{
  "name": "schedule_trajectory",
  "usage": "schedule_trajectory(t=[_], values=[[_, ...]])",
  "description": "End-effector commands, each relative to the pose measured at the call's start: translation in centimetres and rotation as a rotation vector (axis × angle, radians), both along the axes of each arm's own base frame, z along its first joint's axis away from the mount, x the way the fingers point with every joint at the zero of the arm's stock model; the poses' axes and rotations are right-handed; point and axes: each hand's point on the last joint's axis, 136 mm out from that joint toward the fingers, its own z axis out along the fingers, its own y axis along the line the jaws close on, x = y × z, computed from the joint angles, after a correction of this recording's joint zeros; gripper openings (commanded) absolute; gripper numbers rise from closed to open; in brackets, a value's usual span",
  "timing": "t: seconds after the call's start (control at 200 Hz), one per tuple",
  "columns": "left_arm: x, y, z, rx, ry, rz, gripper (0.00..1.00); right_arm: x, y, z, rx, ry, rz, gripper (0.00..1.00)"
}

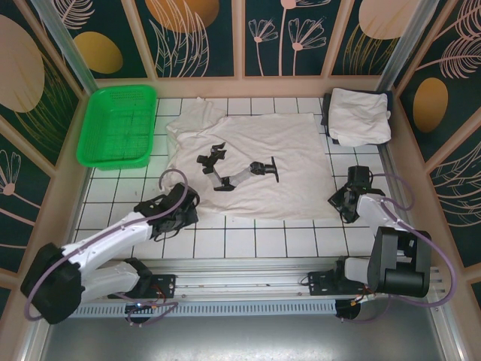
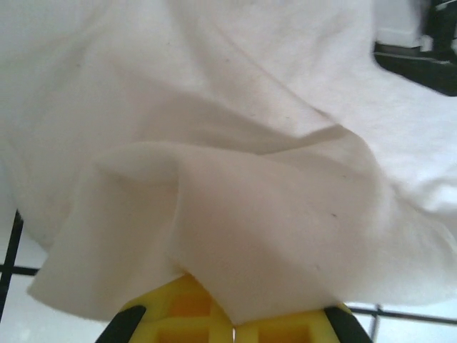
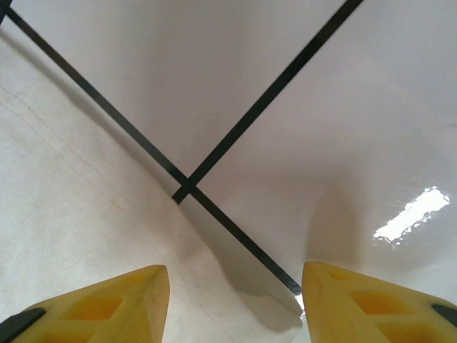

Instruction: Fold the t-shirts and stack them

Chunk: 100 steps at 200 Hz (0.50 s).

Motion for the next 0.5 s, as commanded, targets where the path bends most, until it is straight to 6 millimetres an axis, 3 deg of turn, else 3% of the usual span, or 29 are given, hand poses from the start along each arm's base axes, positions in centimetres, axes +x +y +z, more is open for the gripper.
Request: schedule_trajectory(t=[0.0, 0.115, 0.32, 0.495], values=[[-0.7, -0.5, 2.4, -0.036, -0.007, -0.054, 0.0, -0.7, -0.5, 0.6, -0.008, -0.014, -0.056, 0.53], [-0.9, -0.6, 4.1, -0.062, -0.037, -0.072, 0.0, -0.9, -0.4, 0.5, 0.002, -0.019, -0.061, 0.53], [-1.1, -1.1, 5.9, -0.12, -0.079, -0.1, 0.0, -1.8, 1.7, -0.4, 0.083, -0.004, -0.027, 0.51], [-1.3, -1.2, 6.3, -0.143, -0.101, -0.116, 0.01, -2.4, 2.6, -1.5, 0.111, 0.0, -0.026, 0.49]])
